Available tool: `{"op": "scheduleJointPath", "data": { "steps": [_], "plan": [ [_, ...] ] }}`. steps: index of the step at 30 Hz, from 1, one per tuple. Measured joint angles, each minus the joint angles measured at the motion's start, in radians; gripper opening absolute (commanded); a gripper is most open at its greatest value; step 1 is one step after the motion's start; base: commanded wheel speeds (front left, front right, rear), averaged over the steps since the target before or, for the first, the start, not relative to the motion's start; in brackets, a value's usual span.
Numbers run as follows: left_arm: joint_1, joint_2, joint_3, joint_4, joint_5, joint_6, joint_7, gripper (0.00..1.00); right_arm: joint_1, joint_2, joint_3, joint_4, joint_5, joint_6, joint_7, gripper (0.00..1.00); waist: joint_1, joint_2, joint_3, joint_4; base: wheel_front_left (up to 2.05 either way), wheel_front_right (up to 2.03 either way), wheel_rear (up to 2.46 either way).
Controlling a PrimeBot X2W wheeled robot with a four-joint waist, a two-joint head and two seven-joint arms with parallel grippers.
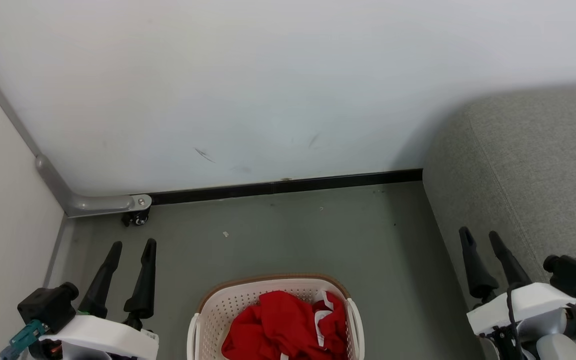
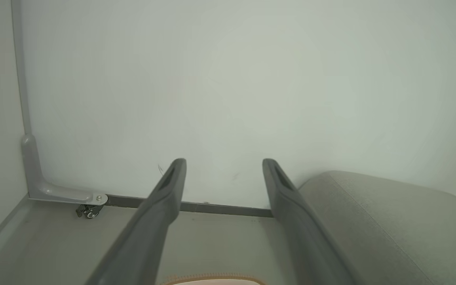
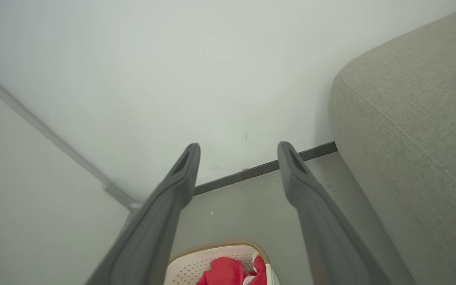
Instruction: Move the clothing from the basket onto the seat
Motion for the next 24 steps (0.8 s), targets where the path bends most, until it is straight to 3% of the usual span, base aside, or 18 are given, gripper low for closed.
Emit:
{"op": "scheduleJointPath", "data": {
  "steps": [20,24],
  "plan": [
    [-0.018,0.005,-0.031,-0.041,0.258,-0.004,-0.080,1.00,-0.039,-0.001,0.028,-0.032,-0.322,0.000,-0.076,1.00,-0.0004,0.0000,0.011,-0.007,0.00,0.00,0.00],
    [-0.018,0.005,-0.032,-0.042,0.263,-0.004,-0.082,1.00,-0.039,-0.001,0.030,-0.033,-0.328,0.000,-0.076,1.00,-0.0005,0.0000,0.012,-0.007,0.00,0.00,0.00]
  ]
}}
